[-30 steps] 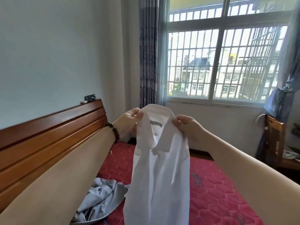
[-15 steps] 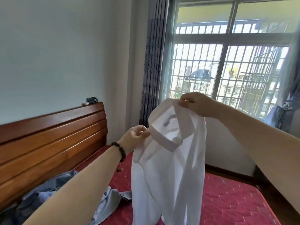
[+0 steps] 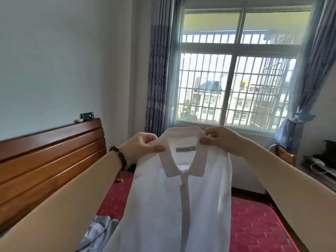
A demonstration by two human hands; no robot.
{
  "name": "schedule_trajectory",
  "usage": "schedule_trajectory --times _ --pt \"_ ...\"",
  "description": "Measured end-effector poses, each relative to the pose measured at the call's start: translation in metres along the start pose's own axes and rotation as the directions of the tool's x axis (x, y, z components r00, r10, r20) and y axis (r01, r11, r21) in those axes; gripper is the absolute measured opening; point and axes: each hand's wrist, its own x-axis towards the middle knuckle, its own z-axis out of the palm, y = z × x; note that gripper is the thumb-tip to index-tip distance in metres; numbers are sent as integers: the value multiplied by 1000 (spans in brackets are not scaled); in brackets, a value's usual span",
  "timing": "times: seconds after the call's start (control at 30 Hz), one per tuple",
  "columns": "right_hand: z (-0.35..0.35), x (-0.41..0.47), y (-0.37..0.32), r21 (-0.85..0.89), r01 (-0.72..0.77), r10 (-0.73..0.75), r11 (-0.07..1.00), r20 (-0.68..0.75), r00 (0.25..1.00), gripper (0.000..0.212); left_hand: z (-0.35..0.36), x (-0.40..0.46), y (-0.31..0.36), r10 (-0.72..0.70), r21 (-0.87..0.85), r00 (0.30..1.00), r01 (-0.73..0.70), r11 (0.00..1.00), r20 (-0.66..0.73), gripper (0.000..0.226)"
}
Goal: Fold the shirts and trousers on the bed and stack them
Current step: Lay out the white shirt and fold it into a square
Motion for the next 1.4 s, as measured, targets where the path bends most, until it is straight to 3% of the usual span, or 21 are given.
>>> schedule_trajectory --times 0.07,0.13,0.23,0.3,0.43,0.53,0.63,0.7,0.73,0.8,0.83,0.87,0.93,1.0,1.1,1.2,1.3,1.4 --pt "17 3 3 -136 -50 26 989 -172 985 28 16 5 -3 21 188 984 13 982 -175 34" --pt "37 8 0 -186 -65 -8 980 -366 931 25 36 10 -6 115 326 921 15 945 -373 33" --pt "62 9 -12 -139 -80 0 987 -501 866 19 60 13 -6 201 299 838 -47 953 -508 38" --pt "75 8 -25 19 -94 92 995 -458 884 20 71 15 -3 197 225 832 -90 970 -519 38" --pt "84 -8 -56 464 -143 230 874 -137 964 18 80 14 2 202 191 873 -128 973 -444 41" --pt "82 -18 -72 584 -162 205 795 -7 979 28 77 10 -2 201 195 909 -137 971 -366 35" --pt "79 -21 -73 610 -238 235 756 86 968 43 74 6 -6 188 175 962 -153 972 -200 23" --pt "71 -23 -70 547 -241 214 801 114 970 38 68 5 -7 204 168 967 -178 970 -153 23" --pt "64 -22 -68 431 -191 183 882 61 981 33 64 3 -6 217 189 964 -187 964 -156 19" --pt "46 -18 -61 33 -20 24 999 -126 992 23 56 0 -5 221 248 964 -180 952 -150 13" --pt "38 -17 -60 -174 68 -96 982 -160 982 30 53 -1 -4 216 262 969 -179 949 -123 11" --pt "31 -15 -61 -339 163 -206 927 -94 974 45 52 -2 -3 219 273 972 -189 943 -83 8" --pt "27 -12 -66 -520 283 -253 806 131 959 66 54 -3 1 247 305 969 -233 924 -11 6" --pt "29 -8 -73 -520 288 -195 804 227 954 50 56 -3 4 272 332 962 -255 908 -3 6" --pt "31 -3 -76 -475 220 -156 852 170 973 19 55 -4 -2 295 306 943 -239 922 -152 16" --pt "34 -3 -76 -450 186 -167 873 81 983 20 54 -15 -16 355 381 887 -232 895 -296 31" --pt "35 -2 -77 -421 146 -159 895 3 987 18 57 -28 -35 429 604 860 -192 774 -277 24" --pt "31 0 -80 -409 137 -156 902 -13 988 14 61 -35 -54 451 675 861 -190 713 -234 15"
